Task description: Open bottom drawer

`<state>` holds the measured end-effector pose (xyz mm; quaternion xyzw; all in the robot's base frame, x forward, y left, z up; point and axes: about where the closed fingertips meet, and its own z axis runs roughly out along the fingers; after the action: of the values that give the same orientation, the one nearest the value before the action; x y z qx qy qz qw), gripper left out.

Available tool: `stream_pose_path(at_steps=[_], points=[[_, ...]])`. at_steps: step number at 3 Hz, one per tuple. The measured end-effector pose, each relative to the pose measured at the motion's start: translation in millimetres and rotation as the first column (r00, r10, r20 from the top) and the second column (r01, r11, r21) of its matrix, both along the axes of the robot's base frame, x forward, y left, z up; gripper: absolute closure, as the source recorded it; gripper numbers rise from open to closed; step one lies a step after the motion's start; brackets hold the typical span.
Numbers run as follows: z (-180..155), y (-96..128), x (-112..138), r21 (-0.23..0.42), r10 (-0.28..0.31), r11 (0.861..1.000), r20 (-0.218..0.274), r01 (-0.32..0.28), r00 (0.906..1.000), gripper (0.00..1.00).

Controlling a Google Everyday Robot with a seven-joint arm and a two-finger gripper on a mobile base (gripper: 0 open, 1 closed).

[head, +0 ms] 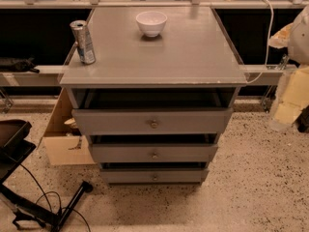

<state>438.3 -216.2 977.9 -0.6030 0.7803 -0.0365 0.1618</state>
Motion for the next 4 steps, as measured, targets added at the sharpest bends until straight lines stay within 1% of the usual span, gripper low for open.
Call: stream_pose_path(at_steps=[1,2,3,4], points=[[0,0,0,0.000,0.000,1.000,0.000,0.000,1.0000,0.00],[-30,10,-10,0.006,0.040,0.999,0.026,-0.041,0.9989,0.00],[-84,11,-27,0.024,0.086,0.996,0.051,-0.088,0.9950,0.00],[-176,9,-34,0.034,0.149,0.988,0.018,-0.150,0.9887,0.00]])
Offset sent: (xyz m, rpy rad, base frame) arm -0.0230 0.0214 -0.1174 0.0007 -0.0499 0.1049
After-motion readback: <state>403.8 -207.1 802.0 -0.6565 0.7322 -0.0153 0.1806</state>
